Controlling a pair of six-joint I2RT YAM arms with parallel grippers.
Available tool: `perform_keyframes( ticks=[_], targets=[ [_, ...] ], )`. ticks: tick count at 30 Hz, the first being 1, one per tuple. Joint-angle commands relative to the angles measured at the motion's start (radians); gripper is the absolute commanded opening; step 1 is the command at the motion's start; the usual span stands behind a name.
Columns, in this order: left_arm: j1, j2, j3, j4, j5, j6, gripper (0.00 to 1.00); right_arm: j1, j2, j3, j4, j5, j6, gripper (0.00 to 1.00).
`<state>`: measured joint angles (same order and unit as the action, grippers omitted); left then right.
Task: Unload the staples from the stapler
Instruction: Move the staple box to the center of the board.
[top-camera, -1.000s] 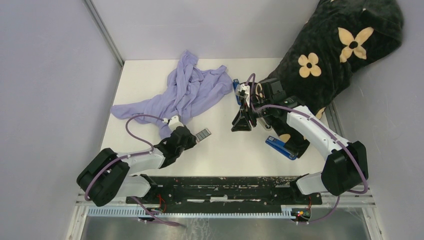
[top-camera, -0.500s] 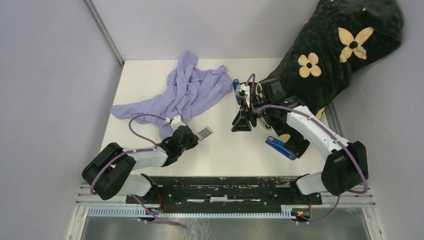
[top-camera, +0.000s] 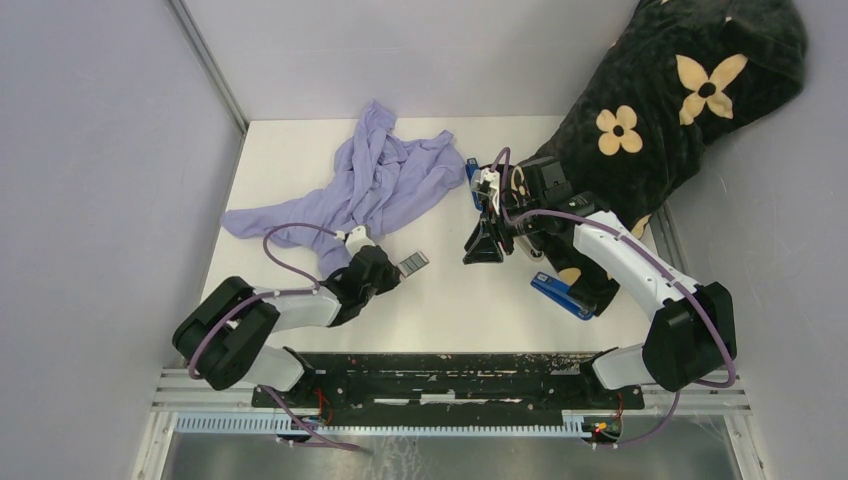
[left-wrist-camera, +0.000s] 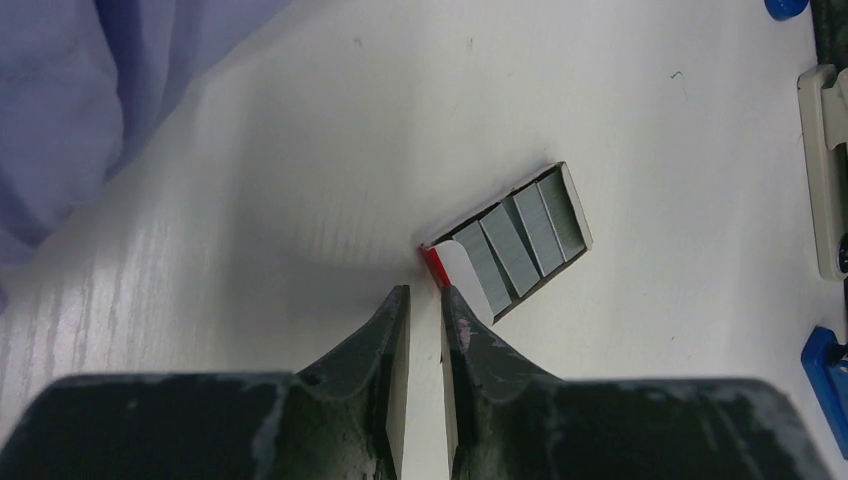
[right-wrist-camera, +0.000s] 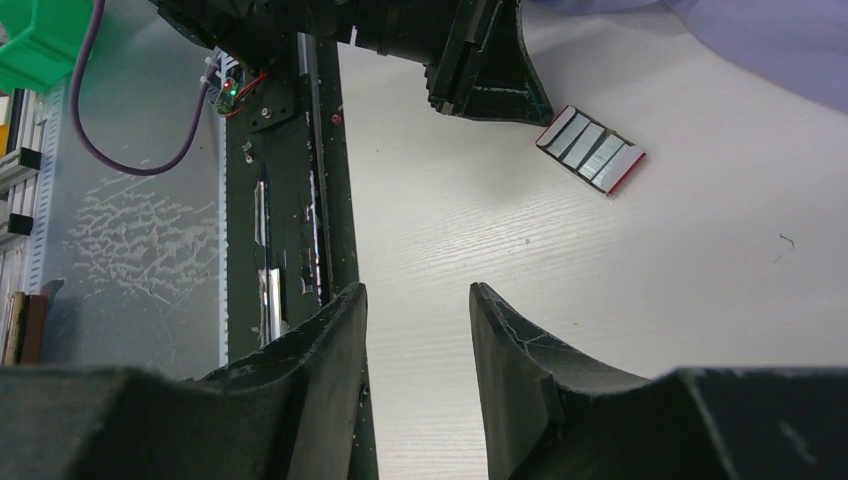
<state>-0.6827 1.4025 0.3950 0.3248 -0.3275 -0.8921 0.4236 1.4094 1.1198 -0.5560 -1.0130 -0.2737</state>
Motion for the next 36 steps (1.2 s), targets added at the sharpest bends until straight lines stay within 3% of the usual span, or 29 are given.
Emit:
perform_keyframes(
  ticks=[1,13,19,24,28,30,31,36],
  targets=[
    [0.009,0.042,0.063,0.033,0.019,0.030,0.25,0.006,0.000,0.044,0.008,-0.030,-0.015,0.49],
    [0.012,0.176,0.195,0.036,0.115,0.114,0.26,0.005,0.001,0.044,0.002,-0.031,-0.018,0.49],
    [0.012,0.133,0.168,0.046,0.103,0.086,0.28,0.004,0.002,0.045,-0.002,-0.032,-0.022,0.49],
    [0.012,0.081,0.146,0.046,0.104,0.079,0.38,0.006,0.005,0.046,-0.001,-0.031,-0.023,0.49],
    [0.017,0.053,0.189,-0.039,0.084,0.199,0.55,0.006,0.003,0.049,-0.004,-0.031,-0.024,0.49],
    [0.029,0.050,0.218,-0.059,0.124,0.296,0.61,0.005,0.003,0.049,-0.004,-0.032,-0.024,0.49],
    [0.073,0.082,0.266,-0.074,0.231,0.406,0.66,0.006,0.002,0.051,-0.008,-0.032,-0.027,0.49],
    [0.132,0.154,0.334,-0.072,0.427,0.519,0.66,0.003,-0.007,0.057,-0.024,-0.029,-0.040,0.49]
  ],
)
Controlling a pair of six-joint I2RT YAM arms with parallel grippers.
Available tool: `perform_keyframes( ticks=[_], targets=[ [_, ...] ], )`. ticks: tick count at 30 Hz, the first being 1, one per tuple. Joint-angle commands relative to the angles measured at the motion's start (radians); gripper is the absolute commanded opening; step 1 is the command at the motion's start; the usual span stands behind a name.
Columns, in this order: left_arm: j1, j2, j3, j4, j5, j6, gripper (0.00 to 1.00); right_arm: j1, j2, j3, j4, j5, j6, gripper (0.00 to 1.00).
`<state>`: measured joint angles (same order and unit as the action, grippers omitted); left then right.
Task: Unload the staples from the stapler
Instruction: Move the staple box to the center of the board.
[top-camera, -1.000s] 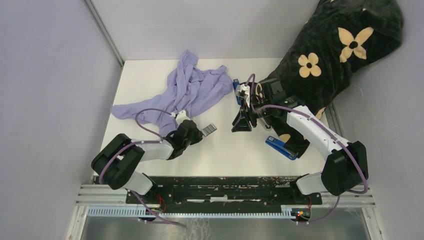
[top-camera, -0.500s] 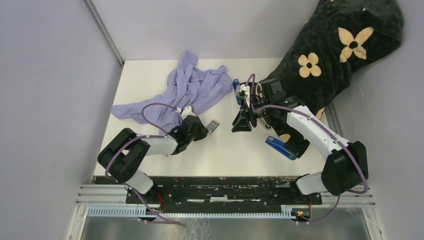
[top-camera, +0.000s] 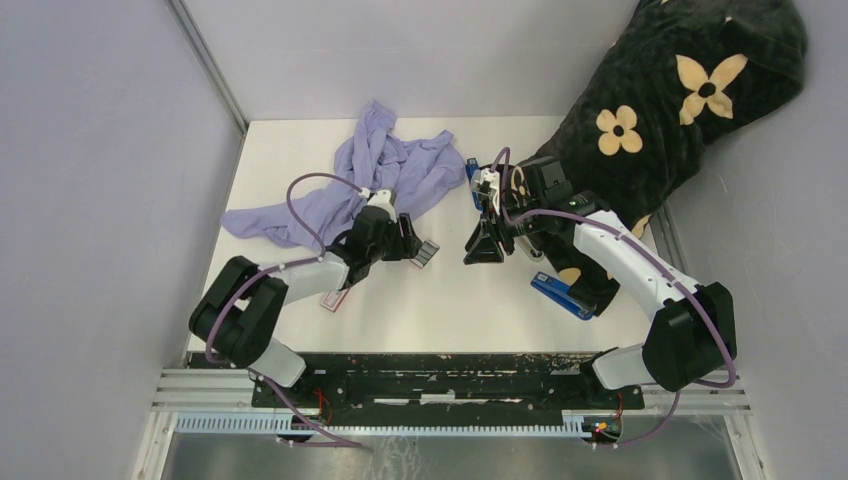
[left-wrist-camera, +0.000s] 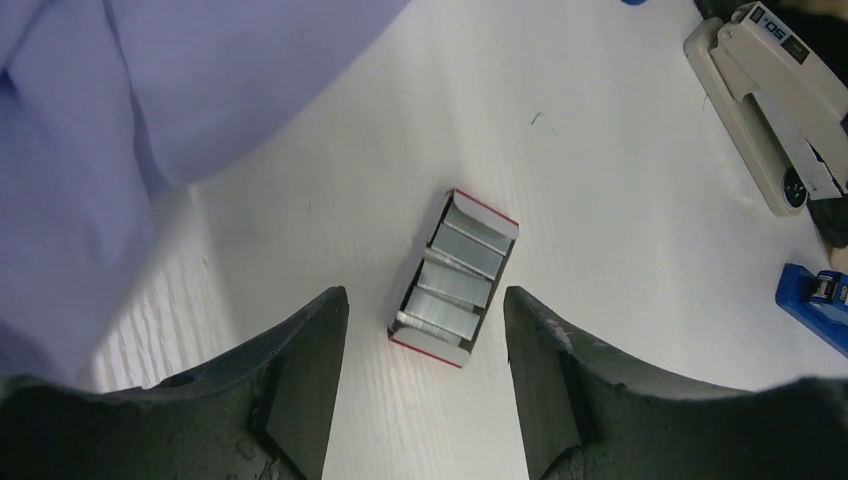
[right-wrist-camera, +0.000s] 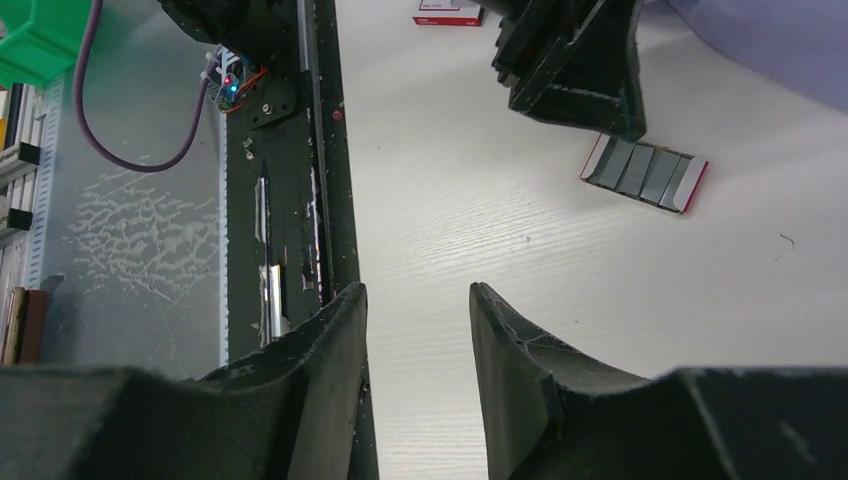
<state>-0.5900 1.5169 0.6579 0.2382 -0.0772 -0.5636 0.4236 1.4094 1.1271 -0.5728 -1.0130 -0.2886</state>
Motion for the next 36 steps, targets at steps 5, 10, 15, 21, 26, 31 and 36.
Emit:
perform_keyframes(
  ticks=[5,10,15,21,26,31,36],
  targets=[
    [0.047,0.064,0.101,0.016,0.219,0.250,0.69,0.002,-0.007,0.054,-0.015,-0.029,-0.033,0.49],
    [0.066,0.091,0.104,0.044,0.270,0.263,0.71,0.002,-0.004,0.057,-0.021,-0.027,-0.037,0.49],
    [0.078,0.124,0.132,0.028,0.310,0.262,0.68,-0.001,-0.002,0.058,-0.024,-0.028,-0.039,0.49],
    [0.085,0.149,0.150,0.018,0.326,0.247,0.63,-0.004,-0.002,0.059,-0.025,-0.031,-0.040,0.49],
    [0.086,0.187,0.185,-0.013,0.347,0.242,0.55,-0.006,-0.005,0.059,-0.027,-0.031,-0.040,0.49],
    [0.088,0.225,0.233,-0.070,0.332,0.247,0.50,-0.005,-0.007,0.059,-0.027,-0.034,-0.040,0.49],
    [0.090,0.255,0.263,-0.106,0.329,0.254,0.47,-0.007,-0.006,0.062,-0.029,-0.036,-0.039,0.49]
  ],
)
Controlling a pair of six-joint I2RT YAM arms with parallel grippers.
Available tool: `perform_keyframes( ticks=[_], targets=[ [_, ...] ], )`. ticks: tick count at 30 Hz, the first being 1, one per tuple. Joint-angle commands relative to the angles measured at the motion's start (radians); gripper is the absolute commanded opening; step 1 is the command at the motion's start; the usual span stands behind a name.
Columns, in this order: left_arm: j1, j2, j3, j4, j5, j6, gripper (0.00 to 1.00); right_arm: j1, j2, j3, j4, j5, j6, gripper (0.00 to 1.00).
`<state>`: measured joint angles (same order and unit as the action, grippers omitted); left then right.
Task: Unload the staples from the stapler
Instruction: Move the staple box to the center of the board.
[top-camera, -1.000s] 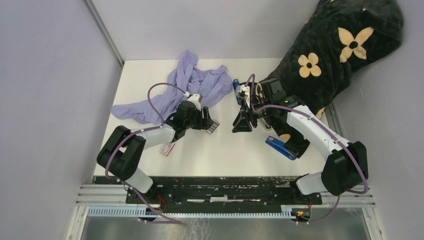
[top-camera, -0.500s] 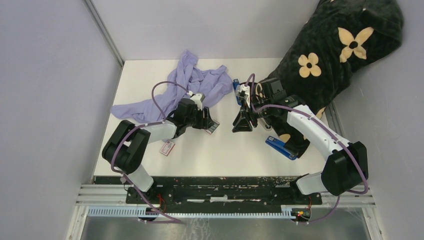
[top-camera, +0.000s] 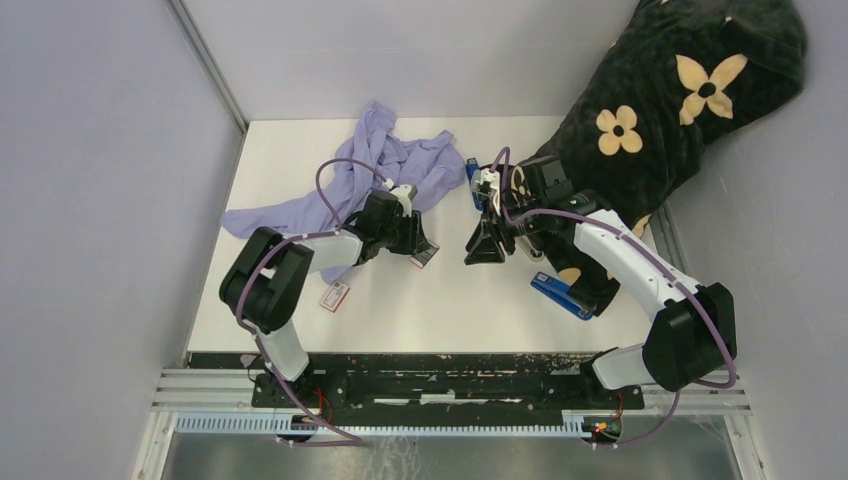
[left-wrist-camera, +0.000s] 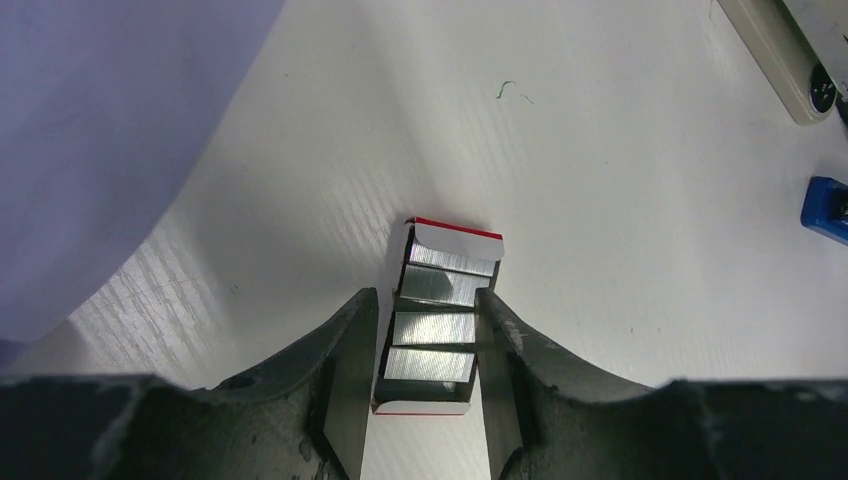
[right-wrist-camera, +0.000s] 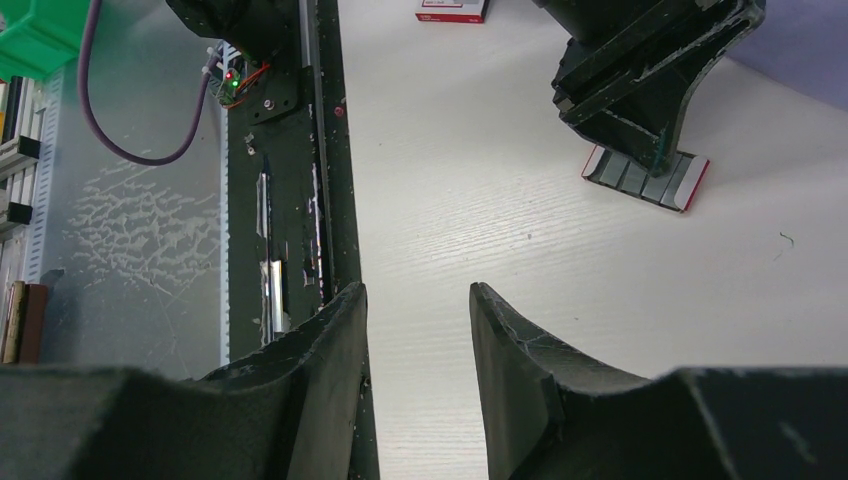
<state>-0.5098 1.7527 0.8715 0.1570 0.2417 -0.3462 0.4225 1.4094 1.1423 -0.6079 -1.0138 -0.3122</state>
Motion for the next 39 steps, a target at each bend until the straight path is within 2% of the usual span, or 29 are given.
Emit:
perform_keyframes(
  ticks=[1,14,28,31,39],
  targets=[
    [0.009,0.024,0.055,-0.030,0.009,0.037,0.47,-0.006,-0.006,0.046,0.007,-0.035,-0.016,0.49],
    [-0.013,0.088,0.083,-0.048,0.198,0.018,0.38,-0.007,-0.010,0.047,0.005,-0.038,-0.016,0.49],
    [-0.174,0.131,0.119,-0.051,0.177,-0.016,0.38,-0.010,-0.014,0.049,0.003,-0.038,-0.017,0.49],
    [-0.182,0.086,0.097,-0.025,0.140,-0.030,0.39,-0.011,-0.016,0.048,0.002,-0.039,-0.017,0.49],
    [-0.182,-0.204,-0.084,0.089,0.028,-0.075,0.44,-0.018,-0.026,0.048,0.002,-0.044,-0.018,0.49]
  ],
)
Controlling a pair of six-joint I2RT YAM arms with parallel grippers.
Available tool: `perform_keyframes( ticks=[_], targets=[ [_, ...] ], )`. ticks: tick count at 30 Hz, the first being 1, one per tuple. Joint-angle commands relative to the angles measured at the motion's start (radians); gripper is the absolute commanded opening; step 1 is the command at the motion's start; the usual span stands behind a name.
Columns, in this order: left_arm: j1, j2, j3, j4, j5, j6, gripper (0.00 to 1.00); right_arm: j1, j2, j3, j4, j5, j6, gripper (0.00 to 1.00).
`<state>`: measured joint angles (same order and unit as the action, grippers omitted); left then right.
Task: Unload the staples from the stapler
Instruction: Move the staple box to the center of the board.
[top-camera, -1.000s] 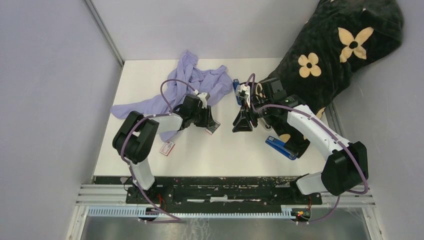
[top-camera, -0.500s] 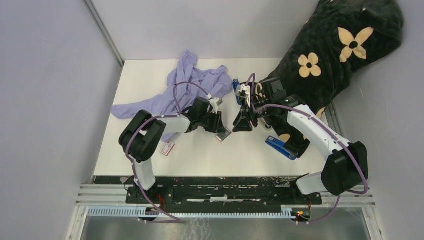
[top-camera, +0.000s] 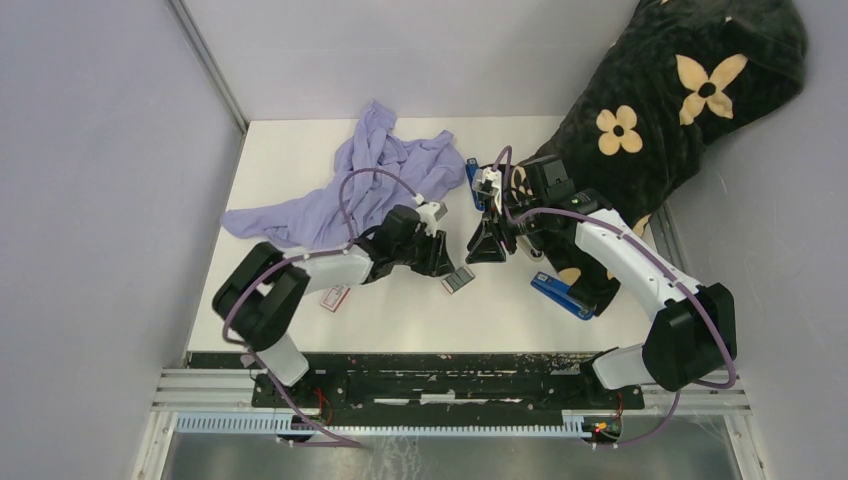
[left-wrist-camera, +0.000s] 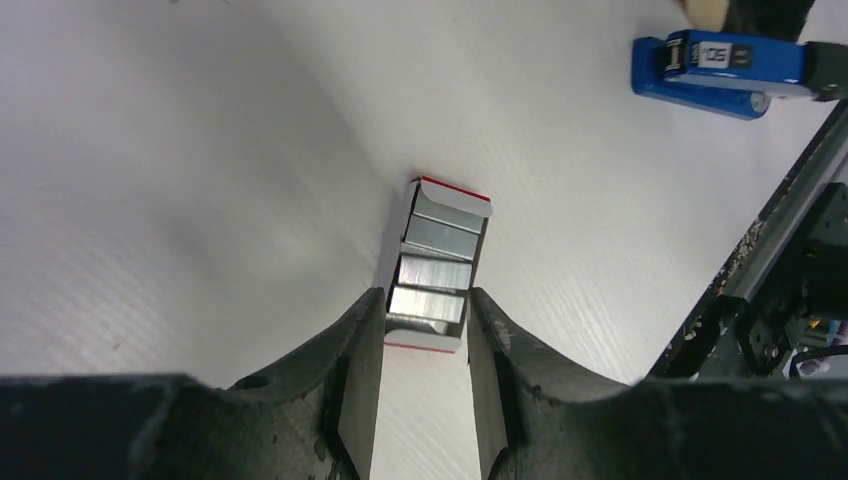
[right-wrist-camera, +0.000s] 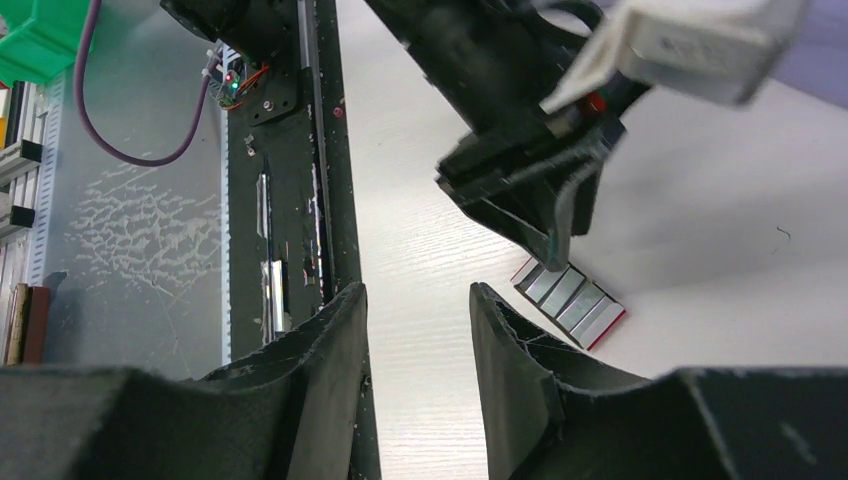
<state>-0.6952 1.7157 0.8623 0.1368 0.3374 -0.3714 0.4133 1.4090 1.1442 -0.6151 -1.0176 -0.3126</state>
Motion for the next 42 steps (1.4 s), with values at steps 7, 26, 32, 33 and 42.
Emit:
perform_keyframes(
  ticks=[7,26,32,33,42],
  targets=[
    [0.005,-0.479,-0.327,0.147,-0.266,-0.097,0.48,-0.011,-0.029,0.046,0.009,-0.045,-0.017,0.49],
    [0.240,-0.997,-0.543,-0.304,-0.623,-0.331,0.59,-0.012,-0.032,0.044,0.015,-0.049,-0.008,0.49],
    [0.324,-1.081,-0.548,-0.402,-0.687,-0.370,0.60,-0.011,-0.035,0.045,0.015,-0.056,-0.007,0.49],
    [0.325,-1.084,-0.549,-0.414,-0.718,-0.381,0.61,-0.012,-0.035,0.045,0.015,-0.055,-0.008,0.49],
    [0.341,-0.995,-0.598,-0.414,-0.781,-0.529,0.63,-0.012,-0.038,0.047,0.014,-0.055,-0.008,0.49]
  ],
)
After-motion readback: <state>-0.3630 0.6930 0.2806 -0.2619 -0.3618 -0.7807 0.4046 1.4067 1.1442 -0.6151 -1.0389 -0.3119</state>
